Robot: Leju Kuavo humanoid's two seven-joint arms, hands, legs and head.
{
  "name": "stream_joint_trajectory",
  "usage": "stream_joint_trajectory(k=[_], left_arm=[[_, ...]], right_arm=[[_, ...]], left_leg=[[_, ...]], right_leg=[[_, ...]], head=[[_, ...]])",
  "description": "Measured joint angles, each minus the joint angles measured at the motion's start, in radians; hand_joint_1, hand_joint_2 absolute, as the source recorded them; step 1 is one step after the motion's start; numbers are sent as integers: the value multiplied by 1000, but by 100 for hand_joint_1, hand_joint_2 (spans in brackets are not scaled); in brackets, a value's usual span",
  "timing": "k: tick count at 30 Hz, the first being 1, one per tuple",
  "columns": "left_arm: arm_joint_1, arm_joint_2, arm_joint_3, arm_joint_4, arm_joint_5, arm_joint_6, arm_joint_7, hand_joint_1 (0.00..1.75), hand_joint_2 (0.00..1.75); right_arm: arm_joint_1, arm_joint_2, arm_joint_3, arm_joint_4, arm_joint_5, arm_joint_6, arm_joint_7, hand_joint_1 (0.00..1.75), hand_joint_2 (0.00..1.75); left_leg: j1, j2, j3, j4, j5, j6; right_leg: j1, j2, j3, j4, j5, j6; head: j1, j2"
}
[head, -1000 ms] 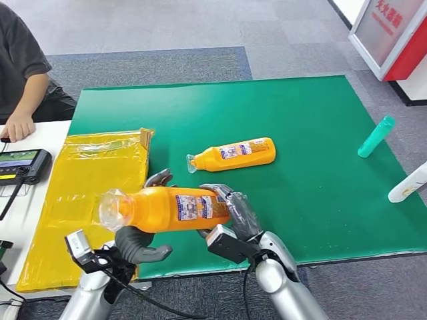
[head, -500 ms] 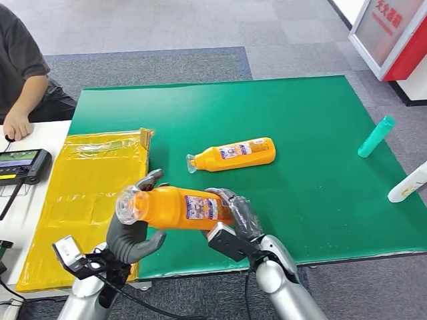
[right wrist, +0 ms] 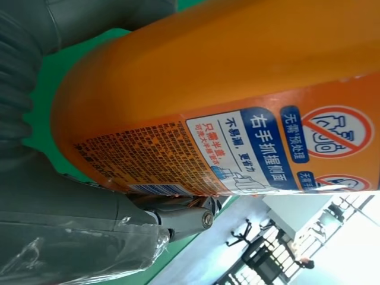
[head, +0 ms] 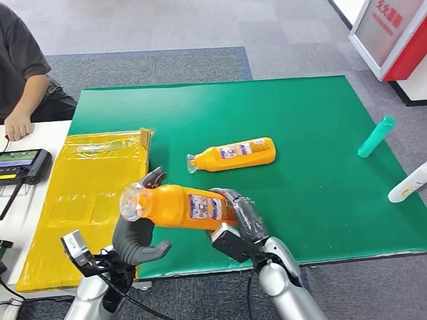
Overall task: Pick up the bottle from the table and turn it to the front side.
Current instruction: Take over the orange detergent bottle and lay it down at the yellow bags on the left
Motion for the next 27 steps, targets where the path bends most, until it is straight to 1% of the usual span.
stream_joint_trajectory(k=[7,8,10,11,12,14,19,27], left_arm=[[-6,-32,-18,31,6,39,22,0,175],[-8,-34,-21,37,6,41,22,4,175],[-11,-34,-26,46,6,42,21,33,175],[-12,-33,-27,49,5,41,20,76,175],[-13,-31,-28,53,3,41,18,116,175],[-14,-27,-28,58,-1,38,13,175,175],[-17,-14,-19,62,-7,26,-7,175,175],[-18,-4,-4,62,-23,14,-29,175,175]], right_arm=[[27,-12,-21,-44,1,8,-16,175,175],[27,-12,-21,-46,2,11,-17,175,175],[25,-12,-21,-47,4,16,-18,175,175],[23,-12,-21,-48,6,18,-17,175,175],[19,-12,-20,-47,9,18,-17,175,175],[8,-10,-18,-45,14,19,-13,175,175],[-13,-1,-4,-29,19,16,-7,175,175],[-20,2,9,-13,13,14,-7,175,175]], left_leg=[[0,0,0,0,0,0],[0,0,0,0,0,0],[0,0,0,0,0,0],[0,0,0,0,0,0],[0,0,0,0,0,0],[0,0,0,0,0,0],[0,0,0,0,0,0],[0,0,0,0,0,0]], right_leg=[[0,0,0,0,0,0],[0,0,0,0,0,0],[0,0,0,0,0,0],[0,0,0,0,0,0],[0,0,0,0,0,0],[0,0,0,1,0,0],[0,0,0,1,0,0],[0,0,0,1,0,0]], head=[[0,0],[0,0],[0,0],[0,0],[0,0],[0,0],[0,0],[0,0]])
